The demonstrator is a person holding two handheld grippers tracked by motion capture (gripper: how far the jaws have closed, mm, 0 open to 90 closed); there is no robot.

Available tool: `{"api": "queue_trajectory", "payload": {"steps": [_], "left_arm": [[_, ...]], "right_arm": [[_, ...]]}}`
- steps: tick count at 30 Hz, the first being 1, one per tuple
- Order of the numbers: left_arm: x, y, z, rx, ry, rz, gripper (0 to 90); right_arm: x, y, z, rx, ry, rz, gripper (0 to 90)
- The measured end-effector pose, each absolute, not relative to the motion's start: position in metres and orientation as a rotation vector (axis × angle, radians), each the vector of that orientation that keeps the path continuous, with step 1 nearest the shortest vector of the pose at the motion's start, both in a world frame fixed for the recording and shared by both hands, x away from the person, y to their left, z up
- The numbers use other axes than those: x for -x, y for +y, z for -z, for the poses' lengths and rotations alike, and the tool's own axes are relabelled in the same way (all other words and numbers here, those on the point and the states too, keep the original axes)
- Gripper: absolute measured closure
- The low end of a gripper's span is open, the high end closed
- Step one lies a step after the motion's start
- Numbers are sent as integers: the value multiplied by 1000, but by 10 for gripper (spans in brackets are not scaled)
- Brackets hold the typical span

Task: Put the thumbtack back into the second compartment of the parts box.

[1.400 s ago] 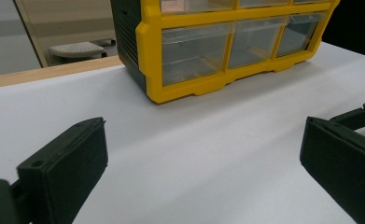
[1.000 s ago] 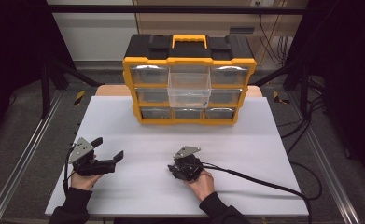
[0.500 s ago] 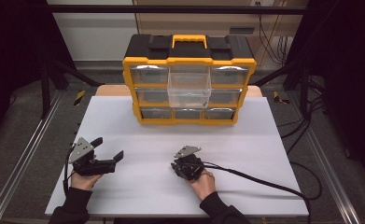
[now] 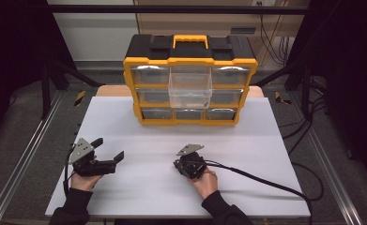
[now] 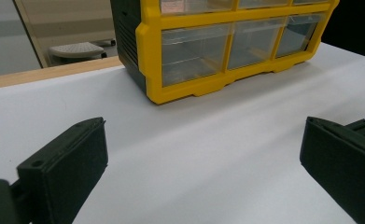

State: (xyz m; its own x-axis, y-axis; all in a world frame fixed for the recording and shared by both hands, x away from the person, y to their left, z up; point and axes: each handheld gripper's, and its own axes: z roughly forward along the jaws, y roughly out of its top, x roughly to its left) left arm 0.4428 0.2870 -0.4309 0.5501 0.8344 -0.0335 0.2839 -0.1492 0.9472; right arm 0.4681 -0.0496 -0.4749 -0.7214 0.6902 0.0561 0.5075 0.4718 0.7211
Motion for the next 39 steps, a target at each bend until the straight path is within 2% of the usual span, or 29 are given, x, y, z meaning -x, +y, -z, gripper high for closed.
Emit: {"api": "queue_trajectory", "payload": {"steps": [8, 31, 39], "left_arm": [[-443, 286, 431, -1706, 945, -633, 5], [-444, 286, 432, -1709, 947, -630, 5], [-443, 286, 432, -1709, 945, -632, 5]], "right_arm": [[-460, -59, 449, -989, 2450, -1174, 856], [-450, -128, 338, -955, 2202, -1452, 856], [-452, -141, 303, -921, 2138, -1480, 856]]}}
